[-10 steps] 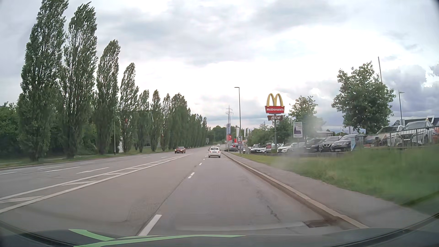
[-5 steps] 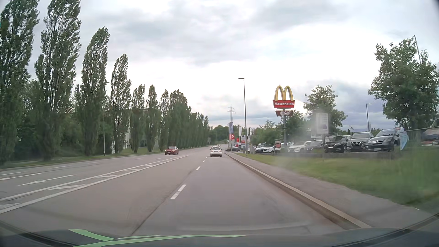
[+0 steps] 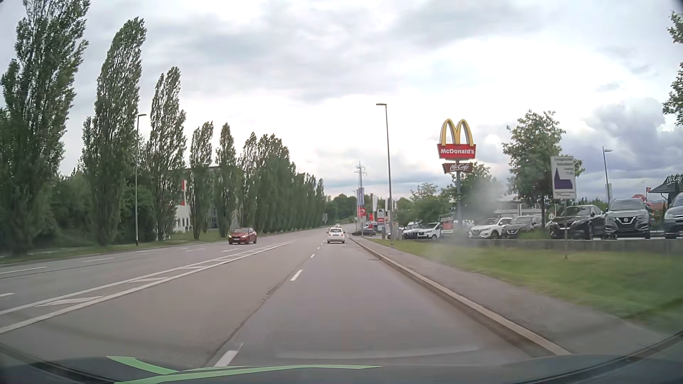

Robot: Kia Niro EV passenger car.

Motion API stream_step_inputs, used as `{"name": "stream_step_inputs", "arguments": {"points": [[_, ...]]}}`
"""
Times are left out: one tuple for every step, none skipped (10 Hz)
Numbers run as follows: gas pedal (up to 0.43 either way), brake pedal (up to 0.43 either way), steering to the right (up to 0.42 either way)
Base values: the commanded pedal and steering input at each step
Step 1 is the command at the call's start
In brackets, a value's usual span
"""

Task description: Follow the waypoints while adhering to traffic rules and regulations

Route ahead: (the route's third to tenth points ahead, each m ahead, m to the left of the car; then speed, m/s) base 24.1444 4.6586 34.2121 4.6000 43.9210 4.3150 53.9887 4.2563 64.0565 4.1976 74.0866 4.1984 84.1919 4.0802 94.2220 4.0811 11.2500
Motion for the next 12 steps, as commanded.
{"name": "stream_step_inputs", "arguments": {"points": [[0.118,0.0,-0.003],[0.118,0.0,-0.003],[0.118,0.0,-0.003],[0.118,0.0,-0.003],[0.118,0.0,-0.004],[0.11,0.0,-0.005],[0.11,0.0,-0.005],[0.11,0.0,-0.007],[0.098,0.0,-0.008],[0.087,0.0,-0.007],[0.02,0.0,-0.007],[0.0,0.0,-0.007]]}}
